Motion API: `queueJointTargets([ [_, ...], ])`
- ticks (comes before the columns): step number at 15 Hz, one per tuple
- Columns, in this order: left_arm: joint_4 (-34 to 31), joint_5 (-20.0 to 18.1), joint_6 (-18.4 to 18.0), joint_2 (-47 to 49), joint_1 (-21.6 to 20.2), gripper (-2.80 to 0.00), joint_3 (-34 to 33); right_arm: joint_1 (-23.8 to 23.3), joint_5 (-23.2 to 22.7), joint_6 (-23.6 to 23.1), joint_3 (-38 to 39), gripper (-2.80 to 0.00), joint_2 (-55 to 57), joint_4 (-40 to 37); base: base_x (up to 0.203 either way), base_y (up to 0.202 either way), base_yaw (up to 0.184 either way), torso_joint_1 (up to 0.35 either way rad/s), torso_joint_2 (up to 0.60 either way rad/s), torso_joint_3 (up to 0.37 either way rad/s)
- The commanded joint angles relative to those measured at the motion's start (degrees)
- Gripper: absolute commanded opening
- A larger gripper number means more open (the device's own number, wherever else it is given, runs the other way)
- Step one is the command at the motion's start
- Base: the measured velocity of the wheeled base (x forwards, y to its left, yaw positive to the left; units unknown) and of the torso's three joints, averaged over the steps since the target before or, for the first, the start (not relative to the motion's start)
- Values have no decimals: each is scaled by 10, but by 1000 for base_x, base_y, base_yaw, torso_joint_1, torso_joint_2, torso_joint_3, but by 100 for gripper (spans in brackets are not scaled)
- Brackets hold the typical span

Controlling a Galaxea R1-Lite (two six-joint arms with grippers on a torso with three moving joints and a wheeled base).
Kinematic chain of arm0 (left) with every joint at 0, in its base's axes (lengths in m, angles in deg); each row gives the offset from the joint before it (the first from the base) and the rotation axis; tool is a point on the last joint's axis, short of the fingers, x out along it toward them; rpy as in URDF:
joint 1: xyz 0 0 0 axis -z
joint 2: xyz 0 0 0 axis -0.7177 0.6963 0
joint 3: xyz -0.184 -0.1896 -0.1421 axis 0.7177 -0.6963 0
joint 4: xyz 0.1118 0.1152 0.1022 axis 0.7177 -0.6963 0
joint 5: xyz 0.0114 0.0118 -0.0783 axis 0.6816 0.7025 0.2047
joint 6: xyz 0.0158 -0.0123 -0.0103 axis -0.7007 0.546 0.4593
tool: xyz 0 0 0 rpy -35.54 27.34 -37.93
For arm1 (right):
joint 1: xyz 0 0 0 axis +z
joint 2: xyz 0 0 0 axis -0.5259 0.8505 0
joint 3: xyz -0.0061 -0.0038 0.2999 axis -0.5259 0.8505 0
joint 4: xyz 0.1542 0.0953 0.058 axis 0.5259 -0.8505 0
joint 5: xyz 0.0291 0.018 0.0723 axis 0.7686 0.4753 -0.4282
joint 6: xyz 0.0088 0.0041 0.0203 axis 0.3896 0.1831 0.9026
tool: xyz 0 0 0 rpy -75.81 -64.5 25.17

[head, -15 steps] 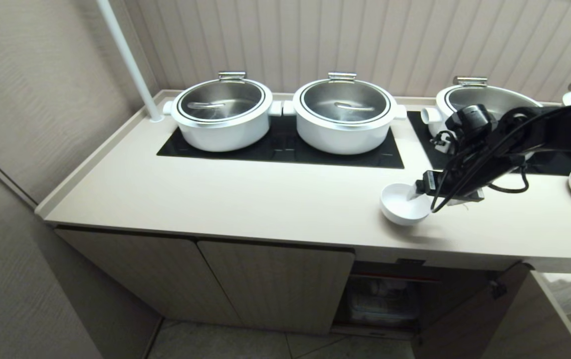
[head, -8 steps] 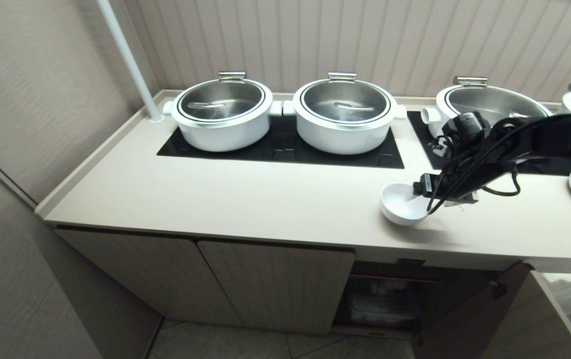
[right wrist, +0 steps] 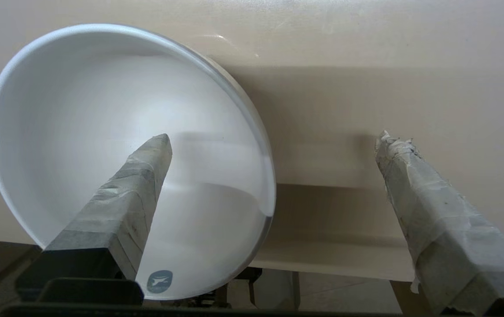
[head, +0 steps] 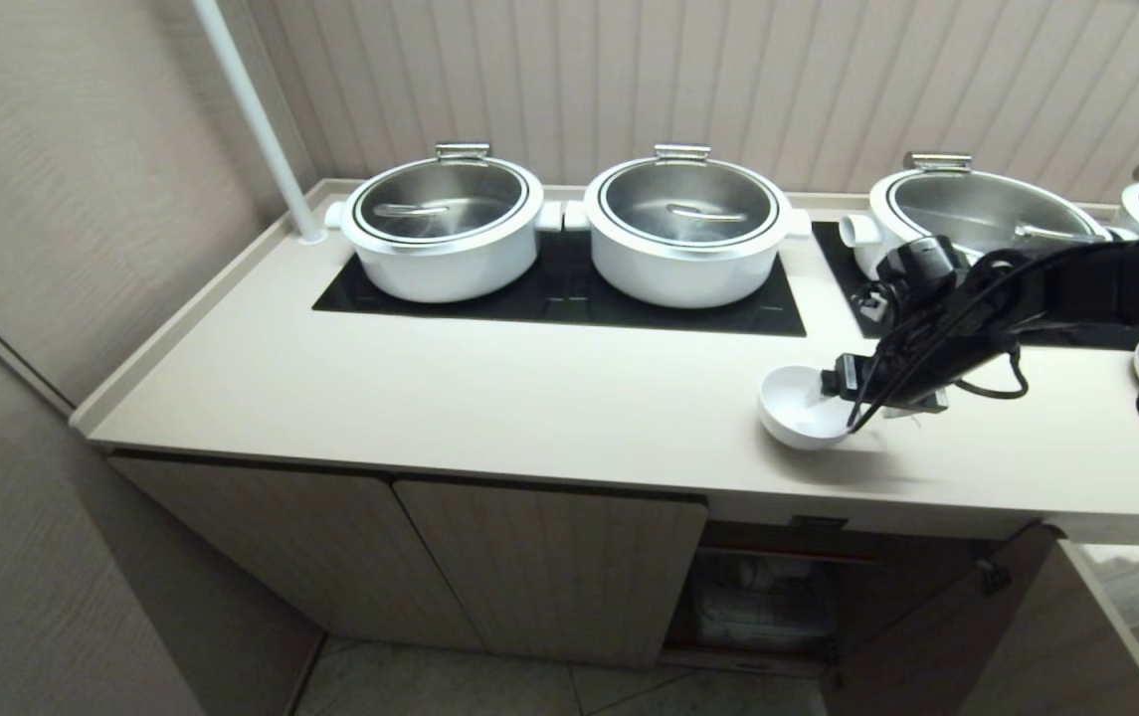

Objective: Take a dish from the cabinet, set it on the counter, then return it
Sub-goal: Pick up the bowl from the table

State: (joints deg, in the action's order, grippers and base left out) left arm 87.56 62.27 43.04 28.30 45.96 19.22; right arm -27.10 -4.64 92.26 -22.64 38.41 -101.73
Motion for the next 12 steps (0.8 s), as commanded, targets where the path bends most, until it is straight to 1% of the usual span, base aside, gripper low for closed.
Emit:
queueJointTargets([
  [1,0,0,0,0,0,-280,0,0,0,-1,-1,0,6,-2,0,0,0,0,0,0],
  [12,0,0,0,0,0,-280,-1,2,-1,-1,0,0,18,13,0,0,0,0,0,0],
])
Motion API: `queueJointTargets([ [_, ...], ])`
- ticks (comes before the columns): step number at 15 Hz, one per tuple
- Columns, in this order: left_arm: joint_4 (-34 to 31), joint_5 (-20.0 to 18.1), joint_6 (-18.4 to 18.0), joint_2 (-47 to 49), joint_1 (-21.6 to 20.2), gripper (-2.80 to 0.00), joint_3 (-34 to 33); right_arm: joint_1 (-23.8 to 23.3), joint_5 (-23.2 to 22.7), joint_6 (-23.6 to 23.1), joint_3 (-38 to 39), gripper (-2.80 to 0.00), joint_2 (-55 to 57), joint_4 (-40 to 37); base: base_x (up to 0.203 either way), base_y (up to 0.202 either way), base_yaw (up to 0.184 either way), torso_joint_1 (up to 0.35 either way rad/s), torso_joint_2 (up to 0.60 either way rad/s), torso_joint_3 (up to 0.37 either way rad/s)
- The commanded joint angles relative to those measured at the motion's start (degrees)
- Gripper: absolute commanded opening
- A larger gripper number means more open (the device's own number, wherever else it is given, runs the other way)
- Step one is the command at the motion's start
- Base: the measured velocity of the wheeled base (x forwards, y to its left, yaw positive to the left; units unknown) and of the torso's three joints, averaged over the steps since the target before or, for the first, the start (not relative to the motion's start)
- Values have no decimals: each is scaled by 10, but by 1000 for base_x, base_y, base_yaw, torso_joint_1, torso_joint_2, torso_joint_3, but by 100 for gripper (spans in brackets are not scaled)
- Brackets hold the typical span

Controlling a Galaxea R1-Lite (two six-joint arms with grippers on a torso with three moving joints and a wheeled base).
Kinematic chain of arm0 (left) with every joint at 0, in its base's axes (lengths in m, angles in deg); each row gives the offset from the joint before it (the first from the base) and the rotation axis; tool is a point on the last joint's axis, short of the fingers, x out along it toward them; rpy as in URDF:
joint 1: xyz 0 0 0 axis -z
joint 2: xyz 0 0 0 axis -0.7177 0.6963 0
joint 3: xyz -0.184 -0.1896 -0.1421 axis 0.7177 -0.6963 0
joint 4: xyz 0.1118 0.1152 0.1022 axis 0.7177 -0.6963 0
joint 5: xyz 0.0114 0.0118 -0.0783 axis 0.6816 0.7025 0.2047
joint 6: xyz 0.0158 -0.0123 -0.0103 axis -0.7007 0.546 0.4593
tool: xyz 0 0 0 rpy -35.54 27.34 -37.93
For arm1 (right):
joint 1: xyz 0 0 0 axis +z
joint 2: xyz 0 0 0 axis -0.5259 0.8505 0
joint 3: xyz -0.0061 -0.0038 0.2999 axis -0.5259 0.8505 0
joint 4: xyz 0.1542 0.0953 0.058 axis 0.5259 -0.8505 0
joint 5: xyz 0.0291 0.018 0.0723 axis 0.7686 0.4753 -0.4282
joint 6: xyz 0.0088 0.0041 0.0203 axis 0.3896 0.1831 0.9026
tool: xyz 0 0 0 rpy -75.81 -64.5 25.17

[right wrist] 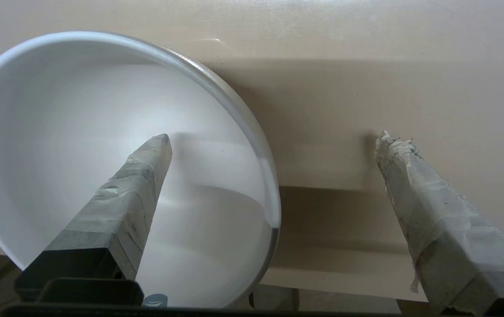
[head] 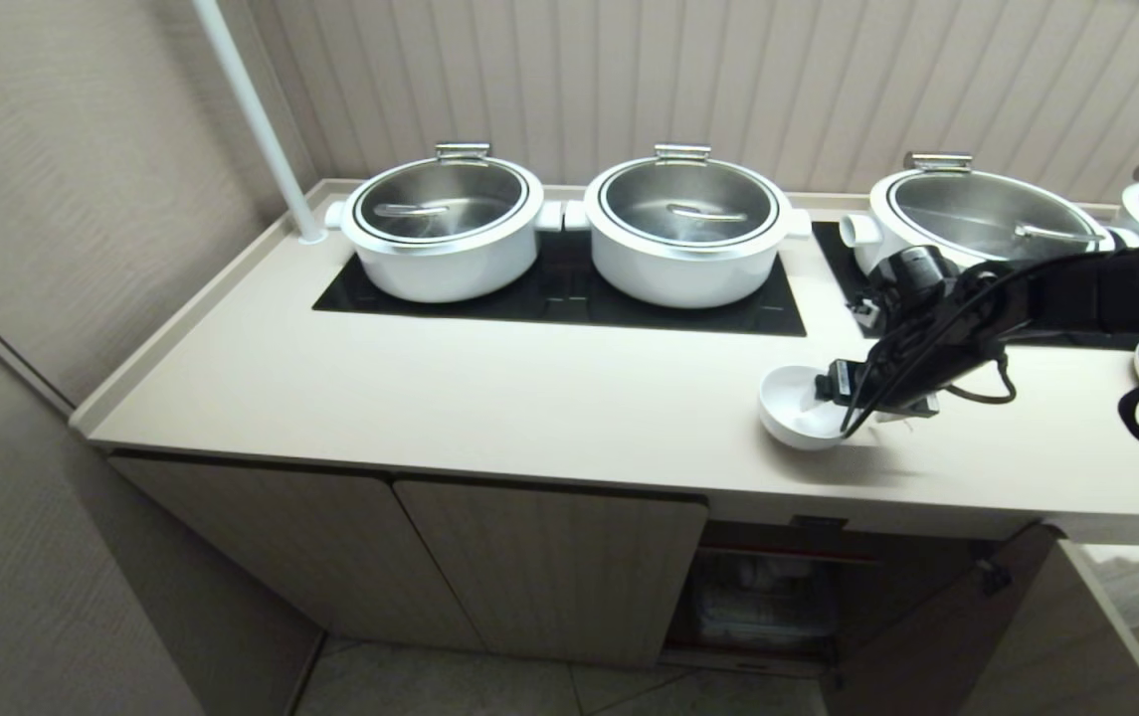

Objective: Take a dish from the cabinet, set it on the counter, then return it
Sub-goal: Pick up the bowl from the table

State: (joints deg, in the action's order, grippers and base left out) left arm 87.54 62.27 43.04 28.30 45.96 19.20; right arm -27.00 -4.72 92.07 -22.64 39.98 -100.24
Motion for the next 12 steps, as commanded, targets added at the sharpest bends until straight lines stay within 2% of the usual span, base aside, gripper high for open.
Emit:
queueJointTargets([
  [1,0,0,0,0,0,-280,0,1,0,0,-1,0,3,-2,0,0,0,0,0,0],
  [12,0,0,0,0,0,-280,0,4,0,-1,0,0,7,-1,0,0,0,0,0,0],
])
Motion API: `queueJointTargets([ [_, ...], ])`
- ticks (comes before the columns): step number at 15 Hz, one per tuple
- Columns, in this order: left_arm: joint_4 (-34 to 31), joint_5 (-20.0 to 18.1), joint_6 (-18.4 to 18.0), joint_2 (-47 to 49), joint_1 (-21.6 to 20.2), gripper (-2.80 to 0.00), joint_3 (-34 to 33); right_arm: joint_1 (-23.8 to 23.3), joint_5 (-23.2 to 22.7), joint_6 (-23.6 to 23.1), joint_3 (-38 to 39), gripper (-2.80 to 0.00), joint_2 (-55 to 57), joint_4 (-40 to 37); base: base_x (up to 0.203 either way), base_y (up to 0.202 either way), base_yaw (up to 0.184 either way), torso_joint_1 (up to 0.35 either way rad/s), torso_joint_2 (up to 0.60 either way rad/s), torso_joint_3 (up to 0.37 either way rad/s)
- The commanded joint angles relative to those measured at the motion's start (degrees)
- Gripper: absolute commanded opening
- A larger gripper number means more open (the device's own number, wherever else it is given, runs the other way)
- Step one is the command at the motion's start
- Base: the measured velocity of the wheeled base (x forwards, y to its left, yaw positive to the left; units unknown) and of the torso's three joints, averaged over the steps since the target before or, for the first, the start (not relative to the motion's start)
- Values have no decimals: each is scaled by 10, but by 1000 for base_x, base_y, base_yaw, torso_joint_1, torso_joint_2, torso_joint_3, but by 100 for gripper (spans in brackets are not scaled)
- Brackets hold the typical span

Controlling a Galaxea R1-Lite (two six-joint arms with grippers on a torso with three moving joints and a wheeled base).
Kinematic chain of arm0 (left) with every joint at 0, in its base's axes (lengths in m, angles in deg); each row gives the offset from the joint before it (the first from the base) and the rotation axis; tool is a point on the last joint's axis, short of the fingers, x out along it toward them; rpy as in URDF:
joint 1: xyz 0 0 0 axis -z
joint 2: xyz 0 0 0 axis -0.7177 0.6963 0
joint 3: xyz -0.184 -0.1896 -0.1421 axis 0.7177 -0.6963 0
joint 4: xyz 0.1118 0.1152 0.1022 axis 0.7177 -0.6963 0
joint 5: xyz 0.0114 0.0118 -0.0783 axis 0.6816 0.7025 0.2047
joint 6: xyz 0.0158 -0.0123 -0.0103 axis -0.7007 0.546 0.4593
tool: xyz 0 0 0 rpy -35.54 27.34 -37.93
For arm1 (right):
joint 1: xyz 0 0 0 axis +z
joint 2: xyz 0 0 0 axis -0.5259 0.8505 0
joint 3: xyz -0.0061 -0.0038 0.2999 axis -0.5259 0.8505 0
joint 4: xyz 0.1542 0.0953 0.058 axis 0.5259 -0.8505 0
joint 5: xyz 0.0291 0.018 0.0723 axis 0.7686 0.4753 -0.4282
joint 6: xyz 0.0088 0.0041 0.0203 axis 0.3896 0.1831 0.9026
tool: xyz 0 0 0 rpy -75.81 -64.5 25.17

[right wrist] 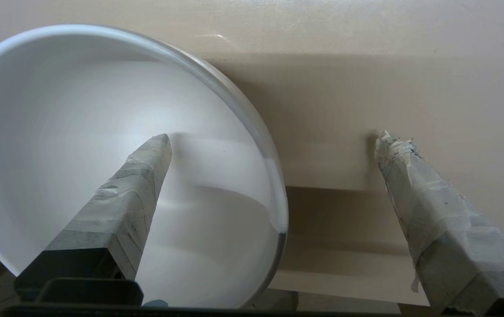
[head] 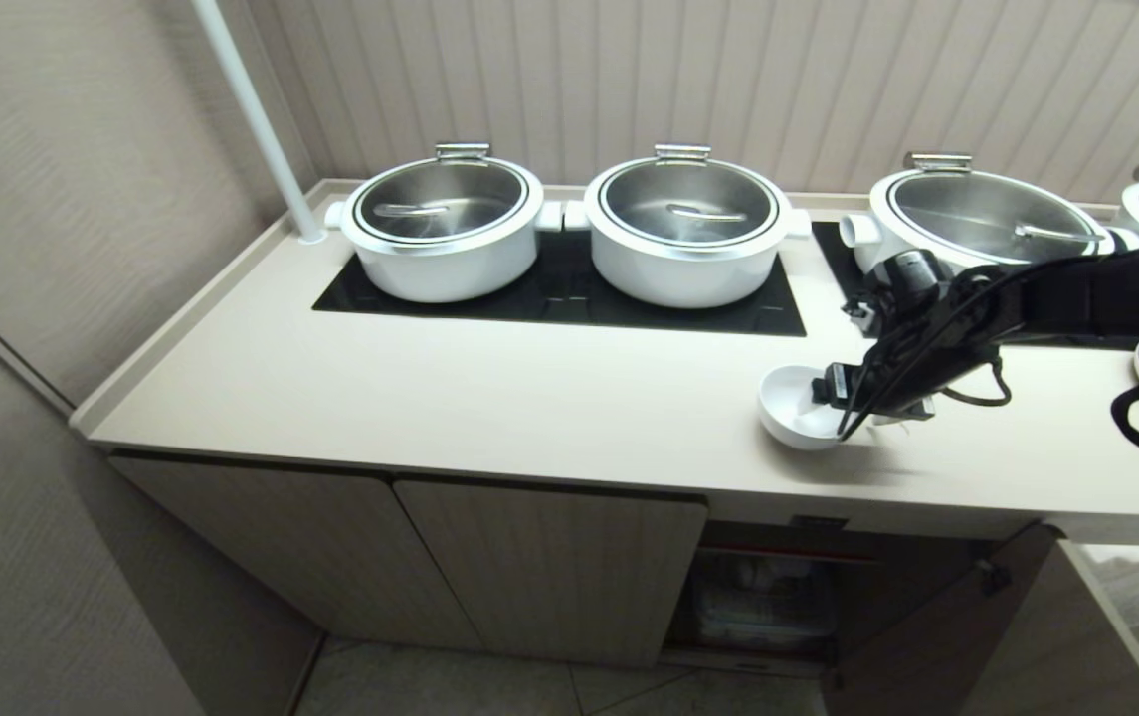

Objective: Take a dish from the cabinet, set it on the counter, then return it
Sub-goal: Pick up the bowl from the table

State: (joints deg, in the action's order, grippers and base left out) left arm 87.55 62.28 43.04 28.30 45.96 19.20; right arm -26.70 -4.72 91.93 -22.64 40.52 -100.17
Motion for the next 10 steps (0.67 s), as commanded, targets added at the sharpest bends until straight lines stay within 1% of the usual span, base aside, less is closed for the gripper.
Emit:
queueJointTargets([
  [1,0,1,0,0,0,-280,0,1,0,1,0,0,1,-2,0,0,0,0,0,0],
  [10,0,1,0,0,0,-280,0,8,1,-1,3,0,3,-2,0,0,0,0,0,0],
])
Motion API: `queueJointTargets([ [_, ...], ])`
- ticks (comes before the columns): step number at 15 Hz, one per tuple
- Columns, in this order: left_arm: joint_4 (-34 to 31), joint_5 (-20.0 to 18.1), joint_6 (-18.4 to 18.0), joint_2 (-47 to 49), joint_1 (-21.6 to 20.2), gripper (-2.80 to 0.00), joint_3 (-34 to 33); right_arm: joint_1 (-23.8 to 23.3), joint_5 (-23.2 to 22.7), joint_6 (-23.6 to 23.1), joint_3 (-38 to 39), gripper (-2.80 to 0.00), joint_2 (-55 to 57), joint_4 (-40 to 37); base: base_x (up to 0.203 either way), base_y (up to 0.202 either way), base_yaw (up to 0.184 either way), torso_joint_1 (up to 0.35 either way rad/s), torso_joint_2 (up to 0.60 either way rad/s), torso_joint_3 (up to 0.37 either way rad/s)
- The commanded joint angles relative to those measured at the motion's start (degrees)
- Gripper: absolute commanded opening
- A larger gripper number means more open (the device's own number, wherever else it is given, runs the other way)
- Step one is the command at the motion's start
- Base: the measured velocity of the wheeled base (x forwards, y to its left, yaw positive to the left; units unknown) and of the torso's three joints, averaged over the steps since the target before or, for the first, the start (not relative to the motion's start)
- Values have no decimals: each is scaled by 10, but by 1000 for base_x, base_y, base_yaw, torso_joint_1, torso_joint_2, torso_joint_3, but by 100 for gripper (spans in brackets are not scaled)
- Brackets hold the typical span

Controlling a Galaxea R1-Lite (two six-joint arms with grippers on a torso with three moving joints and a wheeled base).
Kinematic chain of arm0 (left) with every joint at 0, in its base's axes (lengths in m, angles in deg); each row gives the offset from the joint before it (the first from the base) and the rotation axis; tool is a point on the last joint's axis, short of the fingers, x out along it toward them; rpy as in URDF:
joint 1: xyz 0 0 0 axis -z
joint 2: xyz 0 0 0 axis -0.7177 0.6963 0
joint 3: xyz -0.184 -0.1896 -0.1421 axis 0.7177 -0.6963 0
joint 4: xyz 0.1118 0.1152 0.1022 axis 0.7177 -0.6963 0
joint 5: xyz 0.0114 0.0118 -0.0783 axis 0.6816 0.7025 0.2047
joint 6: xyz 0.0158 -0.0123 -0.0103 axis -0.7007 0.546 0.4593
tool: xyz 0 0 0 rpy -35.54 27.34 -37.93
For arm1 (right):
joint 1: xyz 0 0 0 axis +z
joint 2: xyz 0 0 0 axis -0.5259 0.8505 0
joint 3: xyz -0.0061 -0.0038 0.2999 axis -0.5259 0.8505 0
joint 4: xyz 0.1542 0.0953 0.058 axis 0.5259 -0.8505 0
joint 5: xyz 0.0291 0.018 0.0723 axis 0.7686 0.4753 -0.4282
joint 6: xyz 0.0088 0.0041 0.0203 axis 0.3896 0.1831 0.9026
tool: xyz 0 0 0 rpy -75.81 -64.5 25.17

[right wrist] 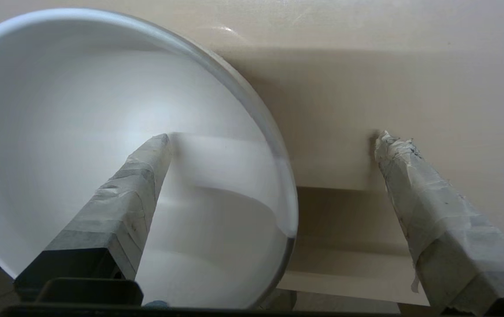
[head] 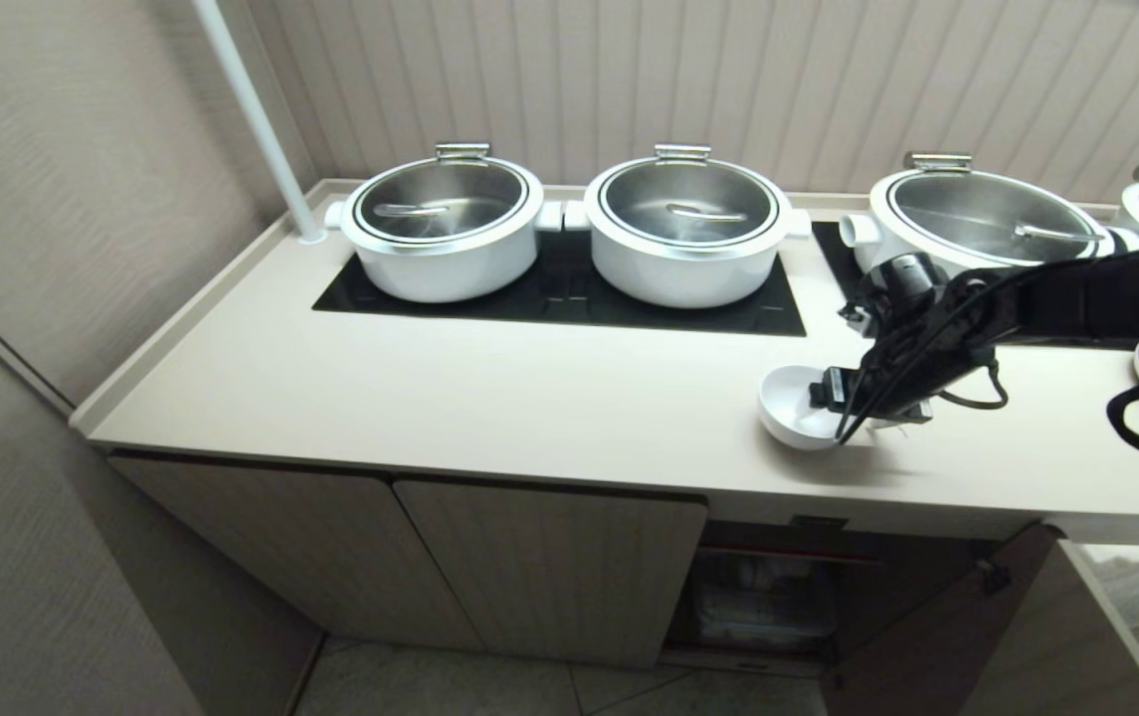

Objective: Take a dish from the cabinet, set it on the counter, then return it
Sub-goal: Pick up the bowl from the table

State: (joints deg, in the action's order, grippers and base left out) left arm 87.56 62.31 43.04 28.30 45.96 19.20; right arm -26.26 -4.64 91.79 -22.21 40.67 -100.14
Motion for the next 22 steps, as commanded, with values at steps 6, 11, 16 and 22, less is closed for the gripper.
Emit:
queueJointTargets([
  [6,0,0,0,0,0,-280,0,4,-1,3,-1,-280,2,-2,0,0,0,0,0,0],
  [11,0,0,0,0,0,-280,0,3,1,4,-2,-280,2,-2,0,0,0,0,0,0],
  [16,0,0,0,0,0,-280,0,4,0,4,-2,-280,0,-2,0,0,0,0,0,0],
  [22,0,0,0,0,0,-280,0,4,0,11,-2,-280,-4,-2,0,0,0,0,0,0],
])
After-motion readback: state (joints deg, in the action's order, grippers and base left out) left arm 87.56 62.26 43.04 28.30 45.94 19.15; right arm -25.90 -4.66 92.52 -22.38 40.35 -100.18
